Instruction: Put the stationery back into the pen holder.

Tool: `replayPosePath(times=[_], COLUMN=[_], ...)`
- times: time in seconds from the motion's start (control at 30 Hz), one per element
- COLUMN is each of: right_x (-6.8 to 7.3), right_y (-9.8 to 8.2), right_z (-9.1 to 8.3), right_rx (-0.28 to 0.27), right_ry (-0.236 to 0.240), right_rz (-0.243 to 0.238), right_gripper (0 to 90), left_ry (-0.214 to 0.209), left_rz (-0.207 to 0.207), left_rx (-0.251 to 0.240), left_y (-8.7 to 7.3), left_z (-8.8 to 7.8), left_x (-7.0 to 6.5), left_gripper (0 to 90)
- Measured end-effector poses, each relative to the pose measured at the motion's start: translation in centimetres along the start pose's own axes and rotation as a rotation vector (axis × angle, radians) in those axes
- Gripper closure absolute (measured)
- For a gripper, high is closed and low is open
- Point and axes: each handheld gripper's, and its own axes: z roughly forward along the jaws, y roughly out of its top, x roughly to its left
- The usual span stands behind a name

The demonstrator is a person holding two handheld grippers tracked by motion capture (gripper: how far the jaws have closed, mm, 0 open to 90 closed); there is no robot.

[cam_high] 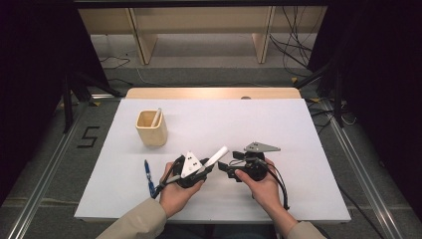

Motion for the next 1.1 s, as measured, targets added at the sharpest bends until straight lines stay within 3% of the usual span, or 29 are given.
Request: replayPosePath(times=[1.1], right_x=[-0.4], right_y=[0.2], right_z=[1.7], right_rx=[-0.015], right_ry=[0.051], right_rz=[0.120], right_gripper=[26.9], left_ry=[-0.002], left_rz=[0.012], left_rx=[0.003], left_y=[-0.1], left_z=[0.2], left_x=[-0.5], left_gripper=[71.0])
